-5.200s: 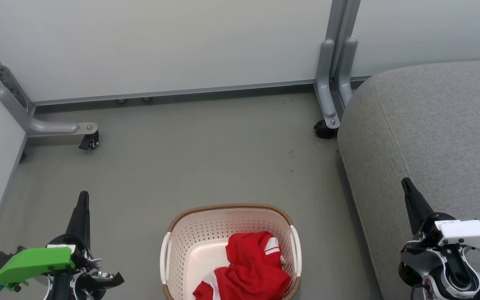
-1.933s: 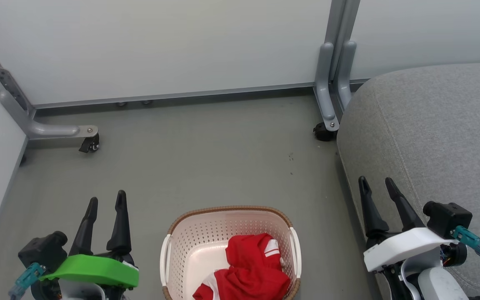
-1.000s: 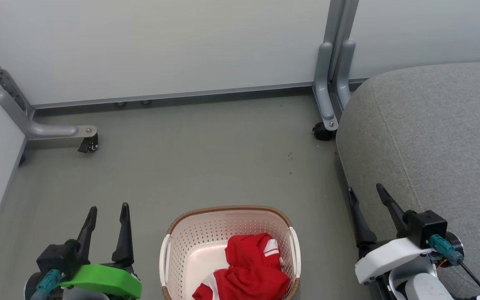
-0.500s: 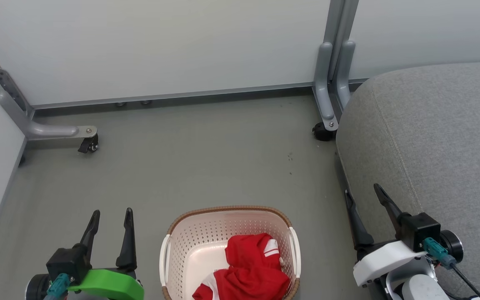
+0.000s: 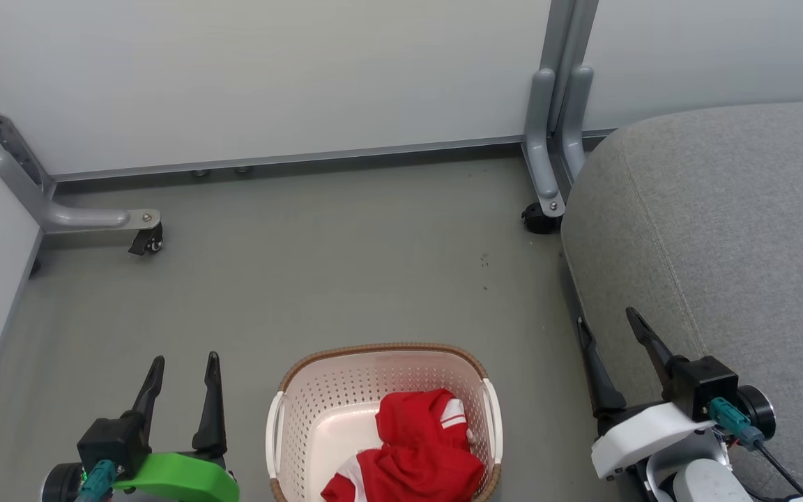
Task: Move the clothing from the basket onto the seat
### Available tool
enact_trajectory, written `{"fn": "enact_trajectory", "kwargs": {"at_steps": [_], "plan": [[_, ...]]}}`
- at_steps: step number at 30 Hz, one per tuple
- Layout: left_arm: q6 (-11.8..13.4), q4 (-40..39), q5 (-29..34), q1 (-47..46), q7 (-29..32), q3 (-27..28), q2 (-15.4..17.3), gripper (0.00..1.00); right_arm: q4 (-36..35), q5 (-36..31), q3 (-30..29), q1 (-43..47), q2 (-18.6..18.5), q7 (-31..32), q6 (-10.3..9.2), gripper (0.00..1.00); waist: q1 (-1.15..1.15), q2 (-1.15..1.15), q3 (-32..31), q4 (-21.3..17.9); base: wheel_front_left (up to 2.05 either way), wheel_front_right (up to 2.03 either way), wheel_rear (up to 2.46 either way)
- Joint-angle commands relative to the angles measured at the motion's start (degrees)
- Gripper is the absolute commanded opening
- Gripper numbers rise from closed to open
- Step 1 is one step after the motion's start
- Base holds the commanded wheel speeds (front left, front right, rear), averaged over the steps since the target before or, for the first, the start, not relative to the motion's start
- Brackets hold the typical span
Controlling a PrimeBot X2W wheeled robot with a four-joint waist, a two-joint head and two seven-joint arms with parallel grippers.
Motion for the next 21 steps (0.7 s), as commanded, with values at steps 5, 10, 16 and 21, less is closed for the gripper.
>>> {"fn": "enact_trajectory", "kwargs": {"at_steps": [5, 10, 16, 21], "plan": [[-0.17, 0.1, 1.07, 0.04, -0.2, 0.19, -0.22, 1.0, -0.31, 0.78, -0.01, -0.07, -0.07, -0.06, 0.0, 1.0, -0.01, 0.0, 0.39, -0.1, 0.0, 0.0, 0.0], [-0.17, 1.37, 1.15, -2.47, -0.12, -3.2, -0.35, 1.0, -1.3, 0.61, -0.25, -1.41, -0.08, 0.05, 0.0, 1.0, -0.01, 0.0, 2.42, -0.38, 0.0, 0.0, 0.0], [-0.17, 5.69, 0.42, -8.07, -0.12, -11.86, -0.4, 1.0, -3.29, 0.09, -0.54, -3.93, -0.08, 0.21, 0.0, 1.0, -0.01, 0.0, 7.78, -1.14, 0.0, 0.0, 0.0], [-0.17, 11.24, -0.81, -13.64, -0.11, -19.54, -0.57, 1.0, -5.25, -0.54, -0.79, -6.5, -0.08, 0.22, 0.0, 1.0, -0.01, 0.0, 13.39, -2.33, 0.0, 0.0, 0.0]]}}
